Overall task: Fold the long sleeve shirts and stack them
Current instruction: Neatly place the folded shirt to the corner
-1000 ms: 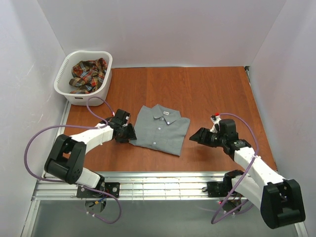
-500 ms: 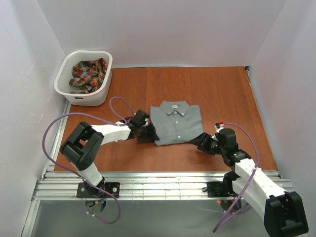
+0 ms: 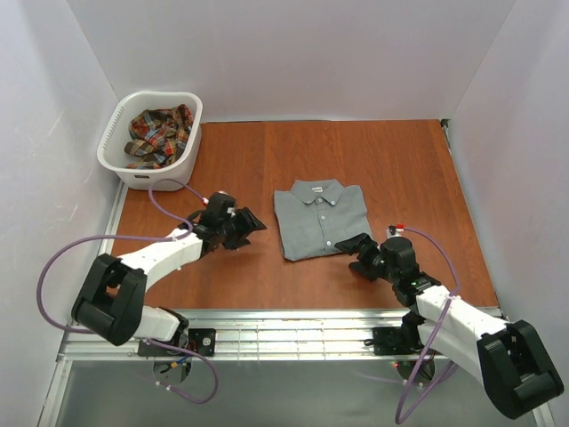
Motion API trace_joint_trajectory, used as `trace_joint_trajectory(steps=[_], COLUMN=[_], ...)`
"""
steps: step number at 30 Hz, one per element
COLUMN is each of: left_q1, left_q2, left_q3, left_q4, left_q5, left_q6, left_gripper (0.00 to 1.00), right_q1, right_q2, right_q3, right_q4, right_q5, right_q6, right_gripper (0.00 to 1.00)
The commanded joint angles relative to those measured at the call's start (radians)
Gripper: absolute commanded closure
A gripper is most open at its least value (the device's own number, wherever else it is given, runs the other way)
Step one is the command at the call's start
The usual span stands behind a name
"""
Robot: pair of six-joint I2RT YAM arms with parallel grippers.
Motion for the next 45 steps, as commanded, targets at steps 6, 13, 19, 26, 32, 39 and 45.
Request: trace_joint_trajectory(steps=[6,13,19,26,32,39,45], left_q1=[0.255,0.411,0.428,0.436,0.442,0.448,0.457], left_q2=[-0.179,-0.225,-0.228,-0.273,-0.287,-0.27,-0.244], left_q3=[0.029,0.019,-0.018,-0.024,-0.032,-0.032,-0.031], left_q4=[-0.16,-0.158,-0.126,-0.122,-0.122,-0.122,-0.122], left_q5=[-0.102,-0.132,-0.146,-0.146,-0.112,-0.113,-0.113], left_q6=[0.302,0.437,0.46,0.465,0.465,0.468,0.468], left_gripper=[0.29,0.3,0.31,0.31,0.32,0.32,0.33], right_q1=[0.212,0.332,0.331,0.26,0.047,-0.204,-0.367], right_q2=[0.133,0.337,0.473,0.571,0.638,0.833,1.046], right_q3=[0.059,0.159,0.19,0.196,0.249,0.434,0.733], right_q4=[0.057,0.057,0.074,0.185,0.274,0.391,0.391], right_q5=[0.324,0.487,0.606,0.642,0.624,0.51,0.377], right_q6=[0.319,0.523,0.697,0.775,0.737,0.642,0.469], right_gripper=[0.09,0.2,0.37,0.94,0.99,0.99,0.99])
